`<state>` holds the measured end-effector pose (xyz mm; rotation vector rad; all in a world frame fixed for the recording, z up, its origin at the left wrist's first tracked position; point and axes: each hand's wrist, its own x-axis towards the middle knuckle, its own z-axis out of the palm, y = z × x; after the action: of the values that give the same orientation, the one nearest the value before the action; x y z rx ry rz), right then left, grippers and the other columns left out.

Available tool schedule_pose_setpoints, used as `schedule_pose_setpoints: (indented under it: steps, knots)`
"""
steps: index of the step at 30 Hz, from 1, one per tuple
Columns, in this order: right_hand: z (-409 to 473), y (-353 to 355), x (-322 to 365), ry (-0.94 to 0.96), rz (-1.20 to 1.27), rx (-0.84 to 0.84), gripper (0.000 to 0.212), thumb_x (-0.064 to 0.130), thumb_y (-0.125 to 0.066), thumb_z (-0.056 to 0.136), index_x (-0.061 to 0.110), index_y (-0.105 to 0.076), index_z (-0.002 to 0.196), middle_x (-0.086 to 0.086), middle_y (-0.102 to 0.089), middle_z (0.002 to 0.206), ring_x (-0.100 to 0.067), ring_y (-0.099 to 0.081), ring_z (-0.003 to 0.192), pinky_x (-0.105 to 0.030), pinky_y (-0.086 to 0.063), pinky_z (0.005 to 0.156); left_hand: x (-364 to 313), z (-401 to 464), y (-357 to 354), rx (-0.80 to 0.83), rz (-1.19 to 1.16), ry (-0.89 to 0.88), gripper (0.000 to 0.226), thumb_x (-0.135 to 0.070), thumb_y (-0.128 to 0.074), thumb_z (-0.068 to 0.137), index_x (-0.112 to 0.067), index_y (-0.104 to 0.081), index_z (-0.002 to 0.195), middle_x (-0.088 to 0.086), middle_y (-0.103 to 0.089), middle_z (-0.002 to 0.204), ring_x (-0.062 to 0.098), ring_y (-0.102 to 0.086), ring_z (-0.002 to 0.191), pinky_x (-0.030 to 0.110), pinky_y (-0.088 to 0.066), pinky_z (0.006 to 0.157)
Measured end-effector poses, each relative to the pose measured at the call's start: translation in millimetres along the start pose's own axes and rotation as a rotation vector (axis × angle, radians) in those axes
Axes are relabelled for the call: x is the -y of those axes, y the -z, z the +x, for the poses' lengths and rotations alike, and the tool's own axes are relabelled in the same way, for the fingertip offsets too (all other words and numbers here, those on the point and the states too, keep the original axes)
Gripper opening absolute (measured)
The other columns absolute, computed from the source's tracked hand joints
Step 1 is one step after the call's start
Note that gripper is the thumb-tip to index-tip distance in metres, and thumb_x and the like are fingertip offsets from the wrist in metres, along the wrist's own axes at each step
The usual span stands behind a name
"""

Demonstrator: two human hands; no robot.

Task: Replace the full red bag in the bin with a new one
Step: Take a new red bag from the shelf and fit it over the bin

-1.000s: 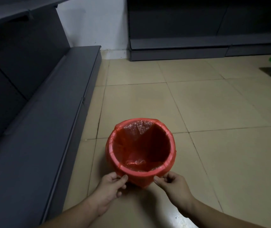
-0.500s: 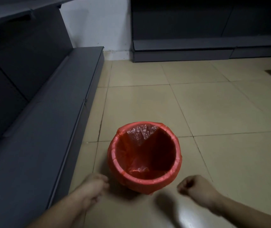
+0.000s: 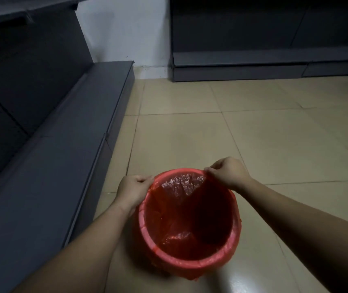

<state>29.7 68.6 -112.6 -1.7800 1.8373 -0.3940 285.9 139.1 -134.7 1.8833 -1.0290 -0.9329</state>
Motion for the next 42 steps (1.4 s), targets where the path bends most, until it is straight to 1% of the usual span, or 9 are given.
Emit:
schedule_pose_setpoints:
  steps: [5, 9, 12, 17, 23, 27, 32, 37, 42]
  knots:
    - [16.8, -8.7, -6.0, -0.101, 0.214, 0.092, 0.033, 0.036, -0.076, 0.083, 0.003, -0.079, 0.080, -0.015, -0.077, 0.079, -0.023, -0.064, 0.067, -0.028, -0.044, 0.060, 7.7, 16.1, -3.3, 0.048, -0.156, 0.196, 0.025, -0.023, -0.075, 0.083, 0.002, -0.075, 0.085, 0.023, -0.076, 0.078, 0.039, -0.074, 0.078, 0.053, -0.061, 0.076]
    - [26.8, -11.0, -6.1, -0.170, 0.309, 0.191, 0.037, 0.034, -0.077, 0.083, -0.002, -0.077, 0.077, -0.026, -0.075, 0.094, -0.033, -0.071, 0.077, -0.043, -0.055, 0.068, 6.0, 22.7, -6.9, 0.133, -0.275, 0.324, 0.026, -0.014, -0.076, 0.082, 0.009, -0.073, 0.096, 0.025, -0.074, 0.077, 0.026, -0.069, 0.058, 0.039, -0.061, 0.061]
    - [28.4, -12.8, -2.9, -0.230, 0.300, 0.263, 0.032, 0.036, -0.078, 0.081, 0.008, -0.075, 0.067, -0.016, -0.062, 0.077, -0.025, -0.055, 0.065, -0.034, -0.040, 0.058, 6.1, 25.2, -9.8, 0.154, -0.290, 0.390, 0.025, -0.009, -0.080, 0.076, 0.010, -0.075, 0.092, 0.021, -0.072, 0.065, 0.023, -0.066, 0.046, 0.034, -0.059, 0.049]
    - [31.1, -20.1, -8.6, -0.255, 0.410, 0.244, 0.043, 0.038, -0.076, 0.084, -0.003, -0.077, 0.097, -0.018, -0.076, 0.098, -0.027, -0.073, 0.088, -0.036, -0.057, 0.079, 9.6, 28.0, -10.9, 0.171, -0.338, 0.432, 0.032, -0.018, -0.082, 0.077, 0.006, -0.075, 0.097, 0.019, -0.074, 0.071, 0.025, -0.069, 0.054, 0.035, -0.060, 0.057]
    - [2.3, -1.6, -43.3, -0.193, 0.599, 0.081, 0.038, 0.033, -0.080, 0.083, -0.004, -0.076, 0.089, -0.012, -0.072, 0.083, -0.019, -0.058, 0.075, -0.031, -0.044, 0.067, 29.2, 12.5, 23.1, 0.201, -0.269, 0.294, 0.038, -0.039, -0.072, 0.086, -0.005, -0.073, 0.100, 0.004, -0.064, 0.063, 0.011, -0.046, 0.042, 0.019, -0.024, 0.040]
    - [-20.7, -1.6, -58.0, -0.201, 0.611, 0.126, 0.033, 0.027, -0.081, 0.082, -0.006, -0.077, 0.087, -0.009, -0.072, 0.077, -0.019, -0.054, 0.073, -0.024, -0.043, 0.057, 42.9, -8.5, 32.5, 0.275, -0.238, 0.345, 0.035, -0.045, -0.075, 0.080, -0.014, -0.079, 0.097, 0.010, -0.072, 0.075, 0.015, -0.052, 0.051, 0.021, -0.033, 0.044]
    - [-34.4, -4.7, -57.0, -0.224, 0.701, 0.108, 0.020, 0.018, -0.073, 0.091, 0.000, -0.075, 0.083, -0.004, -0.064, 0.065, -0.012, -0.049, 0.056, -0.006, -0.032, 0.034, 42.2, -18.4, 21.4, 0.209, -0.448, 0.393, 0.026, -0.030, -0.076, 0.082, -0.009, -0.079, 0.096, 0.010, -0.078, 0.081, 0.024, -0.069, 0.073, 0.045, -0.053, 0.084]
    - [-46.6, -1.0, -57.2, -0.227, 0.677, 0.074, 0.030, 0.034, -0.072, 0.091, 0.006, -0.078, 0.084, -0.002, -0.072, 0.077, -0.014, -0.055, 0.067, -0.020, -0.039, 0.051, 41.8, -26.3, 26.4, 0.230, -0.410, 0.416, 0.030, -0.045, -0.069, 0.085, -0.018, -0.079, 0.080, 0.001, -0.075, 0.070, 0.021, -0.065, 0.074, 0.038, -0.050, 0.075]
    - [-68.1, 3.3, -68.9, -0.166, 0.656, 0.134, 0.021, 0.019, -0.075, 0.089, 0.000, -0.080, 0.082, -0.003, -0.073, 0.074, -0.014, -0.054, 0.070, -0.028, -0.043, 0.064, 55.8, -35.9, 47.1, 0.328, -0.264, 0.405, 0.029, -0.048, -0.077, 0.077, -0.020, -0.080, 0.086, 0.000, -0.070, 0.070, 0.014, -0.056, 0.065, 0.029, -0.039, 0.059]
